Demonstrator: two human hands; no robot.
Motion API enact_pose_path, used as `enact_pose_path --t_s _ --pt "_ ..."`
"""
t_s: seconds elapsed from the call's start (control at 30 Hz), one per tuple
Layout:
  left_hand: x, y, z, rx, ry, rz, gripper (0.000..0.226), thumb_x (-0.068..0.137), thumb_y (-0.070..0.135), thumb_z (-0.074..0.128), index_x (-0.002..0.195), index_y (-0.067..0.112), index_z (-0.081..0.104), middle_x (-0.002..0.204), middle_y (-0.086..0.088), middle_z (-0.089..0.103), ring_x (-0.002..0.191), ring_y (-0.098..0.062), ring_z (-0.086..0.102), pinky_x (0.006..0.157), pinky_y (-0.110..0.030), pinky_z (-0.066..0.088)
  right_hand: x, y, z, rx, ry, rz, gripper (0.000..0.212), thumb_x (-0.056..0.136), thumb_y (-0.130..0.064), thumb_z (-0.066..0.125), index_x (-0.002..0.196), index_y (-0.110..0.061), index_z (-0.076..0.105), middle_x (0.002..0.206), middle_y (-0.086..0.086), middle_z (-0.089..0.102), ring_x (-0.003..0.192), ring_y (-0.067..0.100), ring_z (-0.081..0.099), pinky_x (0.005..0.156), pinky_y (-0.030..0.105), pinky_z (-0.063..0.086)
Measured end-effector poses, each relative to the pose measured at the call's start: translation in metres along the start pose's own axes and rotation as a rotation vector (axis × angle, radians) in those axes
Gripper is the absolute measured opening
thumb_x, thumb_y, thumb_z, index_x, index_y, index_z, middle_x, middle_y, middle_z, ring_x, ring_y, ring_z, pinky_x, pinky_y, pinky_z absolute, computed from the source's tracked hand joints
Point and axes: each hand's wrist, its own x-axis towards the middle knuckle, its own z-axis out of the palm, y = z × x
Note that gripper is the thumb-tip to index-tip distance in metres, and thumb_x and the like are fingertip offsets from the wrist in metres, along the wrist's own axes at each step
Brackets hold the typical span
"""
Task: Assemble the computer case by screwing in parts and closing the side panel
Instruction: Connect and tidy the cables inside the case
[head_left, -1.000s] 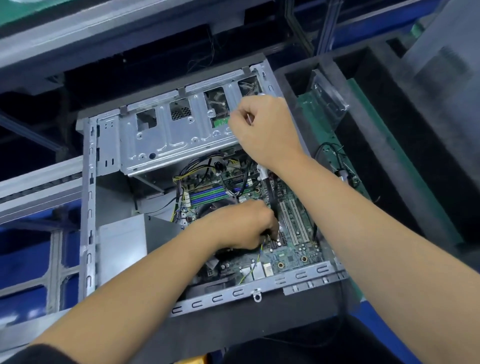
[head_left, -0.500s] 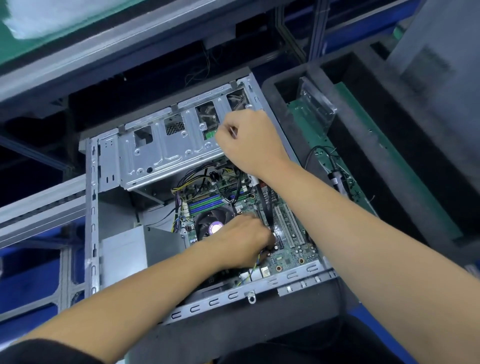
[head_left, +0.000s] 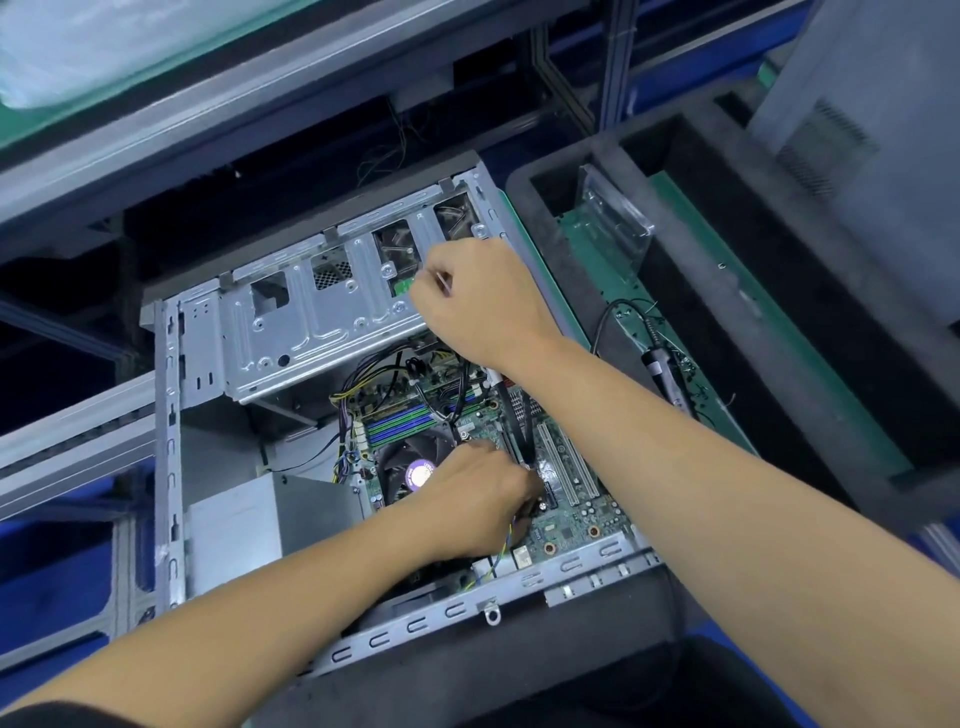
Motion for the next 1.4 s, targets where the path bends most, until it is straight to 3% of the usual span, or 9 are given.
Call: enact_pose_path --t_s 0.2,0.27,0.33,0.4,0.6,0.73,1.07,1.2,1.4 --pt "0.001 0.006 -0.002 0.026 -0.051 0.019 0.011 0.069 0.012 0.055 0.074 0.018 0.047 0.067 -0.005 0.060 0.066 -0.030 0.054 0.079 -0.034 0.046 -0.001 0.000 0.000 -0.017 -0.003 -0.006 0.031 0.091 -0.017 0.052 0.062 -0.012 0.044 0.055 0.004 0.042 0.051 0.016 0.032 0.048 0.028 0.026" --pt "0.002 0.008 -0.002 0.033 -0.044 0.017 0.019 0.069 0.008 0.055 0.081 0.018 0.045 0.068 -0.005 0.058 0.067 -0.032 0.055 0.070 -0.035 0.045 0.000 0.000 0.000 -0.024 -0.004 -0.009 0.032 0.091 -0.017 0.052 0.061 -0.012 0.043 0.055 0.004 0.041 0.051 0.016 0.032 0.047 0.027 0.025" --pt "0.002 0.009 -0.004 0.032 -0.032 0.015 0.023 0.071 0.004 0.055 0.085 0.017 0.043 0.062 -0.002 0.046 0.061 -0.032 0.046 0.056 -0.034 0.035 -0.001 0.000 0.000 -0.023 -0.009 -0.006 0.031 0.091 -0.017 0.051 0.062 -0.011 0.045 0.055 0.004 0.041 0.051 0.016 0.032 0.047 0.027 0.024" --pt "0.002 0.008 -0.007 0.030 -0.034 0.026 0.025 0.070 0.001 0.055 0.083 0.017 0.040 0.058 0.001 0.034 0.058 -0.030 0.038 0.052 -0.033 0.026 -0.001 0.000 0.000 -0.032 -0.013 -0.003 0.030 0.091 -0.017 0.051 0.062 -0.011 0.044 0.055 0.003 0.040 0.051 0.016 0.032 0.047 0.027 0.024" --pt "0.005 0.013 -0.007 0.016 -0.048 0.082 0.019 0.073 -0.004 0.051 0.078 0.012 0.041 0.066 -0.009 0.047 0.062 -0.029 0.044 0.055 -0.034 0.033 -0.001 -0.001 0.001 -0.055 -0.012 -0.011 0.031 0.090 -0.017 0.050 0.061 -0.012 0.042 0.054 0.001 0.038 0.051 0.016 0.030 0.047 0.026 0.022" --pt "0.007 0.011 -0.005 -0.011 -0.065 0.083 0.018 0.072 -0.007 0.050 0.077 0.010 0.043 0.060 -0.002 0.032 0.062 -0.027 0.041 0.056 -0.035 0.035 -0.001 0.001 0.002 -0.060 -0.012 -0.020 0.028 0.090 -0.017 0.051 0.063 -0.008 0.047 0.057 0.005 0.040 0.053 0.017 0.031 0.048 0.027 0.023" --pt "0.004 0.012 -0.005 -0.036 -0.053 0.041 0.016 0.072 -0.006 0.053 0.081 0.007 0.051 0.063 -0.005 0.038 0.062 -0.029 0.044 0.054 -0.034 0.035 -0.002 0.002 0.005 -0.068 0.014 -0.039 0.032 0.087 -0.015 0.051 0.059 -0.013 0.036 0.054 0.002 0.032 0.053 0.017 0.027 0.050 0.030 0.021" --pt "0.004 0.013 -0.004 -0.025 -0.035 0.038 0.017 0.075 -0.007 0.050 0.086 0.005 0.054 0.073 -0.013 0.052 0.072 -0.033 0.054 0.057 -0.035 0.035 -0.001 0.002 0.005 -0.094 0.016 -0.049 0.037 0.088 -0.017 0.051 0.057 -0.017 0.030 0.051 -0.002 0.029 0.050 0.015 0.024 0.048 0.028 0.019" --pt "0.001 0.015 -0.006 0.063 -0.016 0.214 0.015 0.083 -0.006 0.048 0.094 0.002 0.056 0.061 -0.002 0.031 0.064 -0.024 0.038 0.060 -0.037 0.039 -0.002 0.001 0.006 -0.106 0.013 -0.055 0.040 0.088 -0.016 0.051 0.056 -0.019 0.026 0.051 -0.003 0.027 0.050 0.014 0.022 0.048 0.028 0.018"
